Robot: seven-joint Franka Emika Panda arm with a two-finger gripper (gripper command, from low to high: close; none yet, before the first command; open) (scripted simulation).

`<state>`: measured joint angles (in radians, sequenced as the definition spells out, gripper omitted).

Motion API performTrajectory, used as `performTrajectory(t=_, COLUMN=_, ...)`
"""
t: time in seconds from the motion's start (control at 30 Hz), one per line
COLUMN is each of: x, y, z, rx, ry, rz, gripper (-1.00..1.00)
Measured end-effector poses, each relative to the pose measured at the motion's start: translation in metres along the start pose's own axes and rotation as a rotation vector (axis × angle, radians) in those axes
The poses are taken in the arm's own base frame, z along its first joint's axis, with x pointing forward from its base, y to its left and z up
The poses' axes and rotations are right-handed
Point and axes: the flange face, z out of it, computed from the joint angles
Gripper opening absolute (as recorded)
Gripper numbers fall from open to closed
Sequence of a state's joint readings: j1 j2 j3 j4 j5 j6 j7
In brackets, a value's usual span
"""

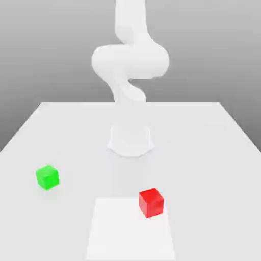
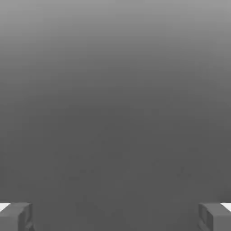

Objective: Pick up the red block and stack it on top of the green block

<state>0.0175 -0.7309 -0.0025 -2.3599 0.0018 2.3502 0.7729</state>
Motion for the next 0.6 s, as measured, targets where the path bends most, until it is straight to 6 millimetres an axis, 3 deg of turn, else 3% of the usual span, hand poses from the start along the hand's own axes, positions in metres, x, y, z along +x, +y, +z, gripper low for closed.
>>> performTrajectory(t=0.13, x=-0.034, y=0.017, z=0.1, rx=-0.087, ry=-0.125, rz=-0.071, gripper=0.0)
performTrajectory(t=0.3, x=-0.098, y=0.057, z=0.202, rx=-0.192, ry=-0.28, rz=-0.164, gripper=0.0)
performTrajectory(t=0.47, x=-0.181, y=0.118, z=0.28, rx=-0.302, ry=-0.448, rz=-0.267, gripper=0.0)
performTrajectory(t=0.6, x=-0.254, y=0.18, z=0.323, rx=-0.389, ry=-0.582, rz=-0.351, gripper=0.0)
